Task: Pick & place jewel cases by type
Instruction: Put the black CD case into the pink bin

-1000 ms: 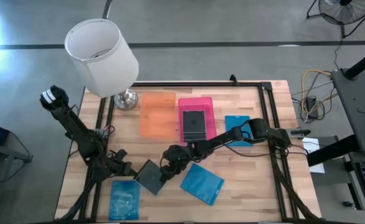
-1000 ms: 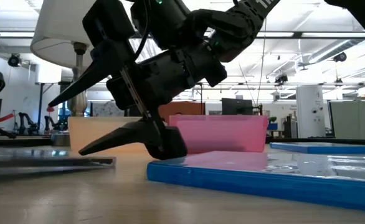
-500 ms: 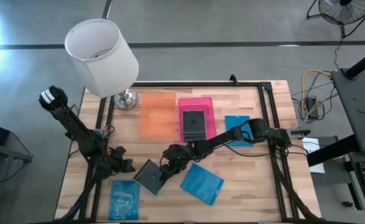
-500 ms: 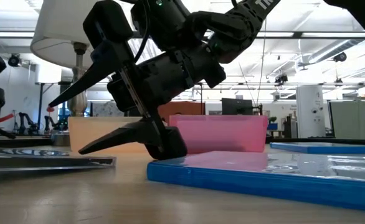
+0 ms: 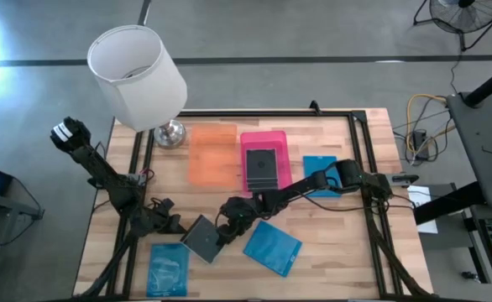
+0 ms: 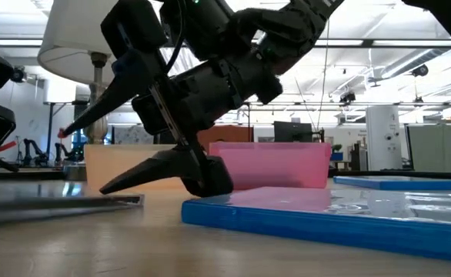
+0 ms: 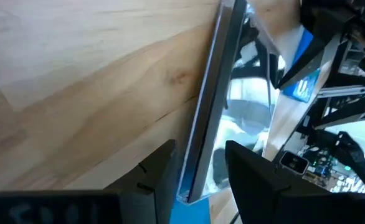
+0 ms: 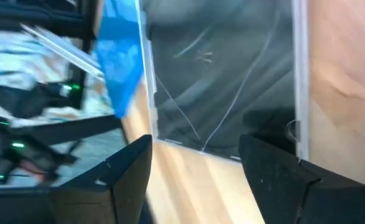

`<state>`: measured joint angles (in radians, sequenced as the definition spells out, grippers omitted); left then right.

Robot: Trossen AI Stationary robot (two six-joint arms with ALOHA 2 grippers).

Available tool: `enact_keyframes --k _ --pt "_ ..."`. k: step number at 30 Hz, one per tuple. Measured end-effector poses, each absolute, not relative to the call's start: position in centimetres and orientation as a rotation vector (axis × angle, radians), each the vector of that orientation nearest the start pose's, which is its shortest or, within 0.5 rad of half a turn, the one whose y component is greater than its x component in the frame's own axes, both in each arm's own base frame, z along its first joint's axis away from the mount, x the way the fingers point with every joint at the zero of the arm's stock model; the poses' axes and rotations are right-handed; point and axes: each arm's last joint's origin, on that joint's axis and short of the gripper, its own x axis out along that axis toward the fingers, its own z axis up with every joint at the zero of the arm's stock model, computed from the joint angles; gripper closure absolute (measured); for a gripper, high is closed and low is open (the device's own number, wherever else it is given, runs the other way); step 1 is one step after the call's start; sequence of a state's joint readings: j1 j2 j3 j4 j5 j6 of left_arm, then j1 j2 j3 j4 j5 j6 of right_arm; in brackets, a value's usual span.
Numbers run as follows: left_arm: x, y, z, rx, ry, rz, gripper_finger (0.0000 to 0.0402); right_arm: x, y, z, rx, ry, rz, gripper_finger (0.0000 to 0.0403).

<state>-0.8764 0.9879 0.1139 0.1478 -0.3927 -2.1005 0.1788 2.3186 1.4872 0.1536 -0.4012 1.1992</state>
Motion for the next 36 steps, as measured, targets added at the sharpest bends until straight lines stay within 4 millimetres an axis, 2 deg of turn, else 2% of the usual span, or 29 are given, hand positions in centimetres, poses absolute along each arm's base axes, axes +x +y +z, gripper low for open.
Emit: enact_keyframes --k 8,13,18,20,24,26,30,33,36 --pt "10.5 -10.5 11.1 -1.543 0.780 0.317 0.0282 45.8 7.7 11.6 1.006 1.016 -0.036 0.0166" --pt "10.6 -10.4 10.9 -1.538 0.781 0.336 0.0282 47.0 8.0 11.7 1.113 0.931 0.121 0.0165" --pt "10.7 -10.2 10.6 -1.532 0.778 0.362 0.0282 47.0 8.1 12.3 1.087 0.913 0.160 0.0165" --pt "10.8 -10.1 10.7 -1.535 0.769 0.361 0.0282 46.8 8.0 13.1 1.045 0.910 0.177 0.0165" --pt "11.1 -9.8 10.9 -1.519 0.746 0.359 0.0282 46.1 7.9 16.1 0.982 0.898 0.202 0.0165" --pt "11.2 -9.5 10.8 -1.492 0.738 0.377 0.0282 45.3 7.8 16.5 0.954 0.963 0.166 0.0165" --pt "11.5 -8.9 10.6 -1.440 0.757 0.389 0.0282 43.9 8.4 14.3 0.930 1.123 0.087 0.0165" --pt "11.8 -8.6 10.6 -1.405 0.781 0.375 0.0282 44.0 9.5 13.4 0.951 1.126 0.085 0.0165" --pt "11.9 -8.4 10.5 -1.382 0.848 0.353 0.0282 44.0 9.7 13.0 0.909 1.069 -0.036 0.0165"
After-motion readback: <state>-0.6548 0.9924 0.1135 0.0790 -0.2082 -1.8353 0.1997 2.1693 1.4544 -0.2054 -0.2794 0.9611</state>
